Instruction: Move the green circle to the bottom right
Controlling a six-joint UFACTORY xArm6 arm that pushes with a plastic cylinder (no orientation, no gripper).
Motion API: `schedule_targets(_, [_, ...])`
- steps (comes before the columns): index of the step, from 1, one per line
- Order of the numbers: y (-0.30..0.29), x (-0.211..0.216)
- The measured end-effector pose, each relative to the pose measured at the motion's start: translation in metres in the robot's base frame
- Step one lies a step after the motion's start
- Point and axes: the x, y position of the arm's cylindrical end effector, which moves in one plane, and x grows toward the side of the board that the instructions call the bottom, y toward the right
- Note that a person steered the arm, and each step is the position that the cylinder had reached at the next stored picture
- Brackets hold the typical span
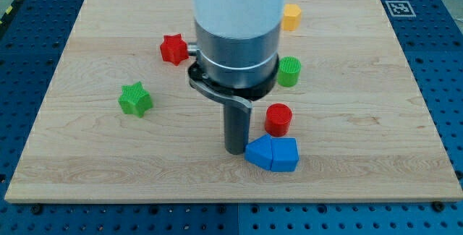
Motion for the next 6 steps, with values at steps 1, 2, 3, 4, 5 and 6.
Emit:
schedule_targets(1, [-0.012,-0.003])
schedule_targets(2, [-0.044,-0.035])
schedule_targets(3, [-0.046,-0.050])
schedule_targets(4, [-0.046,-0.050])
schedule_targets(5, [-0.028,-0.067])
schedule_targets(6, [0.012,-0.106])
